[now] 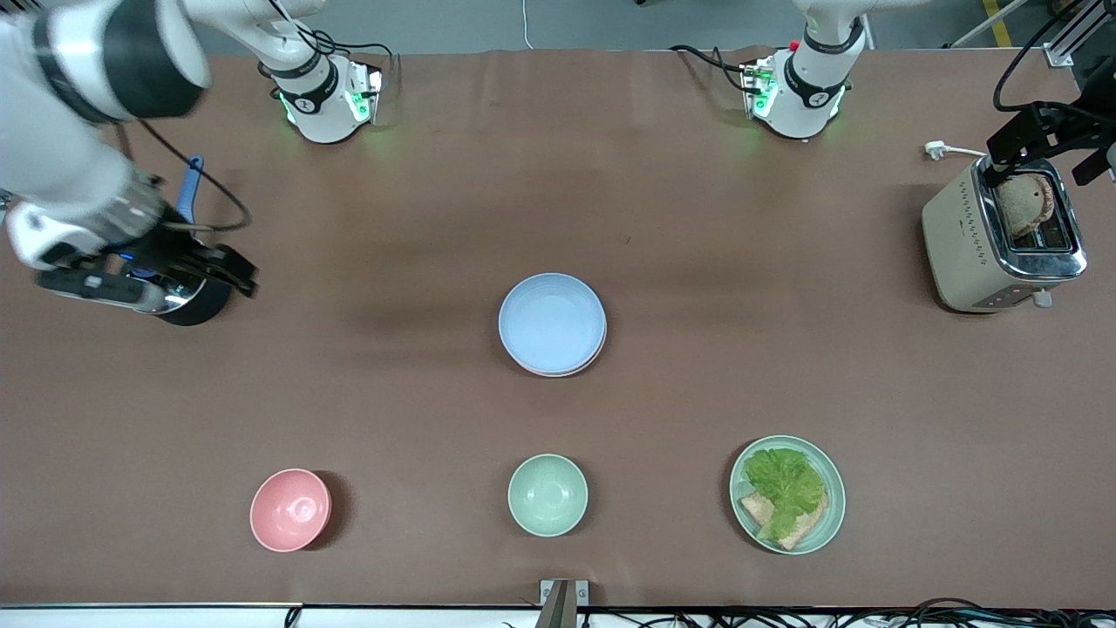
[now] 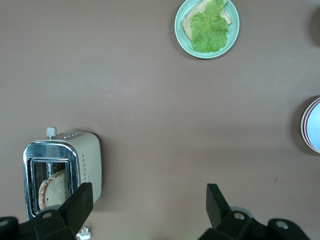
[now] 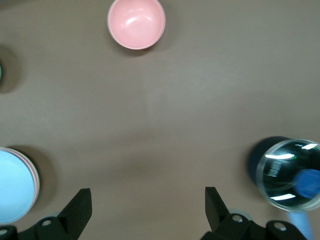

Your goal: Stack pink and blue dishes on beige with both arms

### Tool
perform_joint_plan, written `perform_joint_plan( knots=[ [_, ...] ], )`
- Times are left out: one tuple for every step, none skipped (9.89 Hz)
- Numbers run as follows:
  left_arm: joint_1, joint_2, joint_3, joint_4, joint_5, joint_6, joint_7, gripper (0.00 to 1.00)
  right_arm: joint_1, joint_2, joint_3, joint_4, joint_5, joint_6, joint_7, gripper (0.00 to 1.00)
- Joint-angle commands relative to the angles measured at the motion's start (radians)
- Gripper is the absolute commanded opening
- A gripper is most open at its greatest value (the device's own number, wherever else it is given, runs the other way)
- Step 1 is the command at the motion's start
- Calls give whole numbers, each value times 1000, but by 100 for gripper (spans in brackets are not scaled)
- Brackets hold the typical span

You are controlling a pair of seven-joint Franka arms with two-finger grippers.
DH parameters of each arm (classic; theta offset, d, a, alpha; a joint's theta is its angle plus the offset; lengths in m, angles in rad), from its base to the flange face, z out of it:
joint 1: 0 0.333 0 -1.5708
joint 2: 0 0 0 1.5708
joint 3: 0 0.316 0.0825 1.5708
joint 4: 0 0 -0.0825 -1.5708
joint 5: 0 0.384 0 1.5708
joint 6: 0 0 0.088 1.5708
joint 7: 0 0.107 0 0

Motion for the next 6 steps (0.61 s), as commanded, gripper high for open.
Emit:
perform_joint_plan(
  knots=[
    [-3, -6, -3, -36, -16, -19, -11, 100, -48, 6, -38, 142, -16, -152, -100, 100],
    [-6, -7, -6, -42, -21, -24, -11, 100, -50, 9, -58, 231, -18, -206, -111, 100],
    [-7, -7, -9, -48, -22, -24, -13, 100, -51, 12, -74, 299, -21, -261, -112, 100],
    [-6, -7, -14, -62, -22, -24, -14, 100, -50, 13, -88, 330, -24, -272, -158, 100],
    [-3, -4, -14, -57, -22, -24, -11, 100, -48, 15, -88, 330, -60, -269, -260, 100],
    [-4, -1, -14, -51, -21, -22, 1, 100, -60, 21, -111, 292, -48, -280, -244, 100]
  ],
)
